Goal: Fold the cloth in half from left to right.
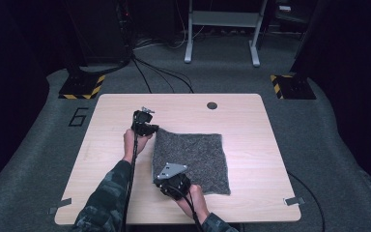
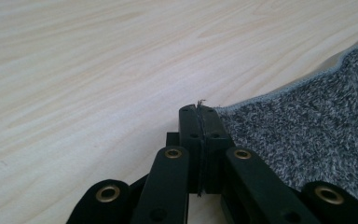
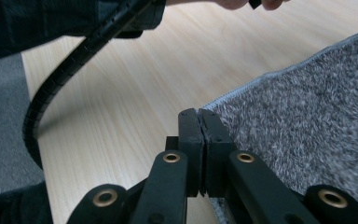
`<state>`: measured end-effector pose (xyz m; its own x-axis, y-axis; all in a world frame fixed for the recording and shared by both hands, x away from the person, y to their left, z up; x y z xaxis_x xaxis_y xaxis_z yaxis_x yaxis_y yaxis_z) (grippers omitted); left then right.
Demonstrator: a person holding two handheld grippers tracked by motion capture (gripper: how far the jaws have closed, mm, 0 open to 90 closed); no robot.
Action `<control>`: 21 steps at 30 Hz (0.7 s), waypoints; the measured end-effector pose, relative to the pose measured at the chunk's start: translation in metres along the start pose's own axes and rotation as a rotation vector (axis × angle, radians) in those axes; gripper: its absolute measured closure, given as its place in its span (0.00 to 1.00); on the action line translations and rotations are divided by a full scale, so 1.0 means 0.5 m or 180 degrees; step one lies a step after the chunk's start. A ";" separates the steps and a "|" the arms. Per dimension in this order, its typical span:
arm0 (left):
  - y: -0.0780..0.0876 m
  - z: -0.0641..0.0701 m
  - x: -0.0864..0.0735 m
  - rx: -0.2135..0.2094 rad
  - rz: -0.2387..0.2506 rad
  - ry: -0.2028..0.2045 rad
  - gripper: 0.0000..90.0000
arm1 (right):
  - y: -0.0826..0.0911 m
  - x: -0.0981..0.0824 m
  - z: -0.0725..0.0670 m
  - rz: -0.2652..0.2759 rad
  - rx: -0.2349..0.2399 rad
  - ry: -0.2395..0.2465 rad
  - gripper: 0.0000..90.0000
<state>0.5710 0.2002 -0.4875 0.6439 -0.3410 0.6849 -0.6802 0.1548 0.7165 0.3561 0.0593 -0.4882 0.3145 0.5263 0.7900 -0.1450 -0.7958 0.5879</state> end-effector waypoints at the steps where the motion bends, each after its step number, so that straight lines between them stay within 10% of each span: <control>1: 0.002 -0.002 0.003 -0.0004 -0.0006 -0.0012 1.00 | 0.004 0.003 -0.001 0.0030 -0.0007 0.0002 0.99; 21: 0.092 -0.062 0.098 0.0313 0.0186 -0.0190 1.00 | 0.053 0.102 -0.033 0.0531 0.0020 0.0254 0.99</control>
<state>0.5822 0.2195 -0.4168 0.5823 -0.3890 0.7139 -0.7489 0.0852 0.6572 0.3528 0.0699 -0.4294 0.2110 0.4087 0.8879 -0.1830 -0.8758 0.4466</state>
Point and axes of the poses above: each handheld gripper's, and its own axes: y roughly backward along the jaws, x roughly out of its top, z roughly to its right, the point moved 3 cm from there along -y, roughly forward along the jaws, and after that the axes turned 15 degrees about x, right-handed, at the moved point
